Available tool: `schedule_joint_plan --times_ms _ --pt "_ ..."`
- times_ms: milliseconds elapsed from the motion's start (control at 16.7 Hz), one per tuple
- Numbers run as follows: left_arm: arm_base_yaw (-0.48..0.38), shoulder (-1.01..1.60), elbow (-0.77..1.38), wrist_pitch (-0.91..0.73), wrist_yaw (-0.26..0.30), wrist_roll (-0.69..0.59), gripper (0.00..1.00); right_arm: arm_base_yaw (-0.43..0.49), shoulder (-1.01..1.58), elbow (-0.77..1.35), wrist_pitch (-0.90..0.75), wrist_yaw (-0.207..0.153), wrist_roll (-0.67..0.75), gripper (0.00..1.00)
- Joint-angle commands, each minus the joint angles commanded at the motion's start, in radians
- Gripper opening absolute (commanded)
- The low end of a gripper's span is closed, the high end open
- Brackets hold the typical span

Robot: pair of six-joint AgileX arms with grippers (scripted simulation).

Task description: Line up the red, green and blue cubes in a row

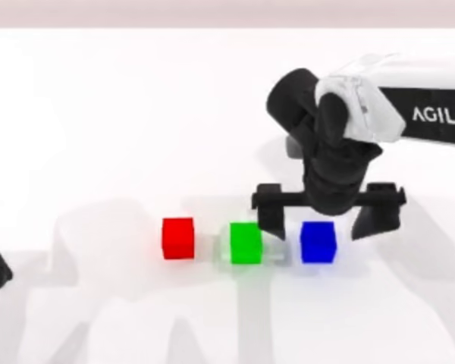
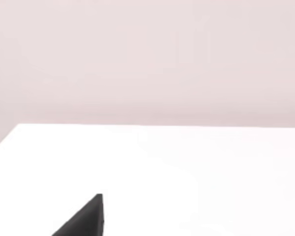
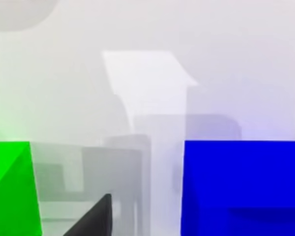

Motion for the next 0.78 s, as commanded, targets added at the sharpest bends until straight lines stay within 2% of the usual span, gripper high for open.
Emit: schedule_joint_plan --times_ms 300,600,780 --pt "0.0 0.0 0.0 0.0 0.0 0.0 1.0 0.001 -0.005 0.016 -0.017 0.0 0.0 1.0" --pt "0.0 0.0 0.0 0.0 0.0 0.0 1.0 0.011 -0.059 0.132 -0.197 -0.001 0.0 1.0" --pt "0.0 0.0 0.0 0.0 0.0 0.0 1.0 0.01 -0.081 0.168 -0.249 -0.001 0.001 1.0"
